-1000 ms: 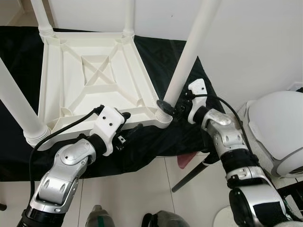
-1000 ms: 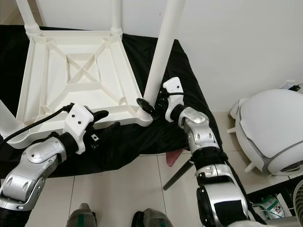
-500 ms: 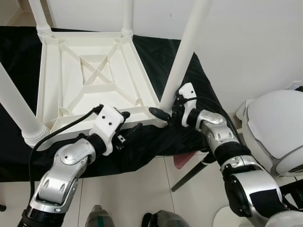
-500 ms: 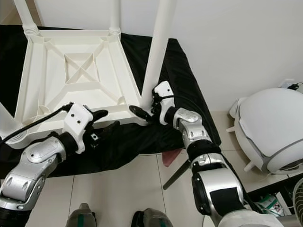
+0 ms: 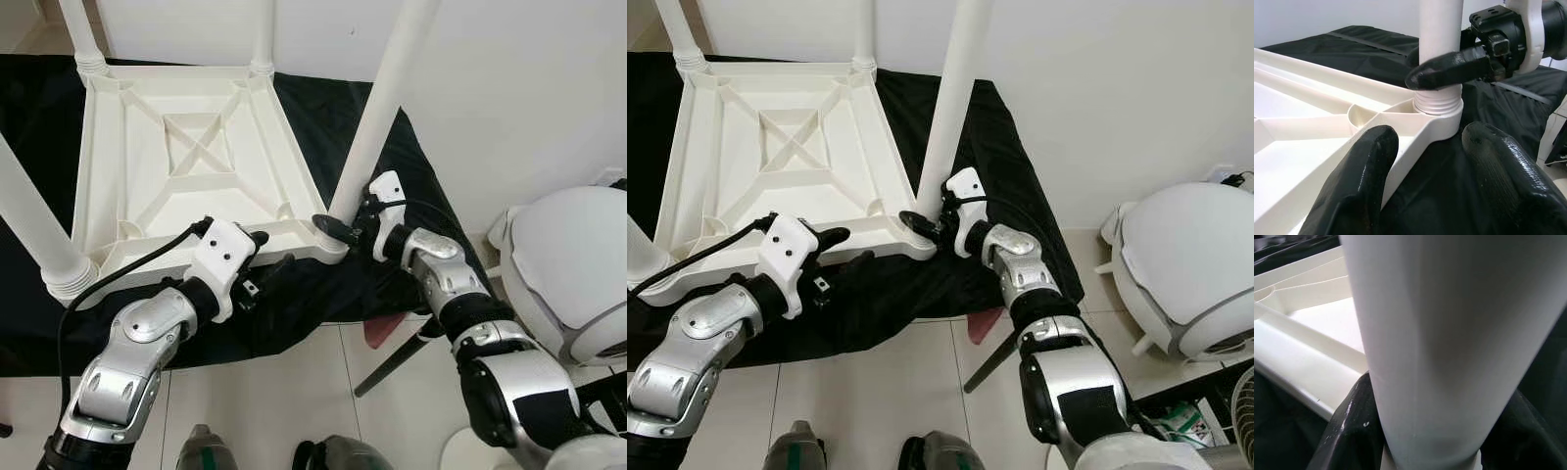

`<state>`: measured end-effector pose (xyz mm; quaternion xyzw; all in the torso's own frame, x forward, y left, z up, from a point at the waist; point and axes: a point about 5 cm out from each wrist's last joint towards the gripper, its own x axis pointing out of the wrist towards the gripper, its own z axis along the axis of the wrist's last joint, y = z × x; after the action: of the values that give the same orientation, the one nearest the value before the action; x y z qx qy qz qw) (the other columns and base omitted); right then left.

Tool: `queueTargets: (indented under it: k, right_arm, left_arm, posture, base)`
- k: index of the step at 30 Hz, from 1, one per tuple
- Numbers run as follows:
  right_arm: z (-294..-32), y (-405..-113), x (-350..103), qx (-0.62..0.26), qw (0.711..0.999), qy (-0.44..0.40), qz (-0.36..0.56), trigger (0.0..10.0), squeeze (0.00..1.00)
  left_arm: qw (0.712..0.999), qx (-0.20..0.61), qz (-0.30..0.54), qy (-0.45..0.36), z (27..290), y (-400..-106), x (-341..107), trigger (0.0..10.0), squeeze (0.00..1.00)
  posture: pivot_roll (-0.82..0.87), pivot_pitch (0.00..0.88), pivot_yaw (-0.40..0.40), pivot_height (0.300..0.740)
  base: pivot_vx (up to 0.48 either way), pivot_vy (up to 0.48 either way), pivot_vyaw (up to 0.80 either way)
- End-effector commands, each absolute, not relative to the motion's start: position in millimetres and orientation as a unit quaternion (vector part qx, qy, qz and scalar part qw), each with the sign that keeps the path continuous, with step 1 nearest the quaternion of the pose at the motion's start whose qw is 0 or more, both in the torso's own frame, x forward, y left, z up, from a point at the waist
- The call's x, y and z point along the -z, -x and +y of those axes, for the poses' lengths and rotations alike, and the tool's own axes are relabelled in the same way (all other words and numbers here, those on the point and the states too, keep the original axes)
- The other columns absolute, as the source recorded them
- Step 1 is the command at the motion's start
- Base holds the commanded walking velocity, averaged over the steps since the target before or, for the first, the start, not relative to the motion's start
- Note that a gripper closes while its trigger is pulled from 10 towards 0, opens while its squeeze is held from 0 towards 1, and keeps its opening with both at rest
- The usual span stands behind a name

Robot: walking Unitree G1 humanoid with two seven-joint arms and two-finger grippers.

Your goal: Building children table

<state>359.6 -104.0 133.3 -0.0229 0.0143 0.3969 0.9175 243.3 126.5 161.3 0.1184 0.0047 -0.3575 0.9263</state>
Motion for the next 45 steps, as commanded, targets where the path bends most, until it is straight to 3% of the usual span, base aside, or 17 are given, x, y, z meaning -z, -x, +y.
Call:
queueTargets:
  k: [1,8,11,18,26,27,28,29,31,32,45]
  right_arm:
    - [-104,-359,-131,-0.368,0.929,0.013,0.022,0.0,0.00]
    - [-94,-353,-131,-0.317,0.948,-0.004,0.026,0.0,0.00]
    - [-77,-334,-133,-0.238,0.971,-0.021,0.017,0.0,0.00]
    - [-76,-325,-132,-0.172,0.985,-0.019,0.023,0.0,0.00]
    - [-78,-322,-134,-0.166,0.986,-0.003,0.021,0.0,0.00]
    - [-77,-321,-134,-0.168,0.986,-0.003,0.024,1.5,0.00]
    - [-77,-321,-134,-0.168,0.986,-0.003,0.024,1.5,0.00]
    - [-76,-321,-135,-0.181,0.983,0.000,0.020,10.0,0.00]
    - [-76,-322,-136,-0.189,0.982,0.001,0.018,10.0,0.00]
    - [-76,-321,-139,-0.199,0.980,-0.008,0.016,10.0,1.00]
    - [-104,-331,-144,-0.285,0.958,0.013,-0.002,10.0,1.00]
  left_arm:
    - [0.930,0.350,0.006,-0.114,125,-242,-162,10.0,0.00]
    - [0.929,0.351,0.007,-0.112,125,-241,-161,10.0,0.00]
    - [0.929,0.354,0.012,-0.110,124,-239,-159,10.0,0.00]
    - [0.929,0.355,0.013,-0.109,124,-239,-159,10.0,0.00]
    - [0.928,0.355,0.012,-0.111,124,-239,-158,10.0,0.00]
    - [0.928,0.355,0.011,-0.111,124,-240,-159,10.0,0.00]
    - [0.928,0.355,0.011,-0.111,124,-240,-159,10.0,0.00]
    - [0.928,0.355,0.011,-0.112,124,-240,-159,10.0,0.00]
    - [0.928,0.355,0.011,-0.112,124,-240,-159,10.0,0.00]
    - [0.928,0.355,0.010,-0.112,124,-240,-159,10.0,0.00]
    - [0.927,0.356,0.007,-0.114,124,-242,-161,10.0,0.00]
  posture:
    - [0.09,0.029,-0.131,0.740]
    - [0.09,0.035,-0.131,0.740]
    - [0.08,0.033,-0.135,0.740]
    - [0.09,0.025,-0.140,0.740]
    - [0.09,0.010,-0.143,0.740]
    - [0.09,0.010,-0.143,0.740]
    - [0.09,0.010,-0.143,0.740]
    - [0.09,0.005,-0.143,0.740]
    - [0.09,0.005,-0.143,0.740]
    - [0.09,0.002,-0.143,0.740]
    - [0.09,0.000,-0.138,0.740]
  base:
    - [0.000,0.000,0.00]
    - [0.000,0.000,0.00]
    - [0.000,0.000,0.00]
    - [0.000,0.000,0.00]
    - [0.000,0.000,0.00]
    - [0.000,0.000,0.00]
    - [0.000,0.000,0.00]
    - [0.000,0.000,0.00]
    - [0.000,0.000,0.00]
    - [0.000,0.000,0.00]
    - [0.000,0.000,0.00]
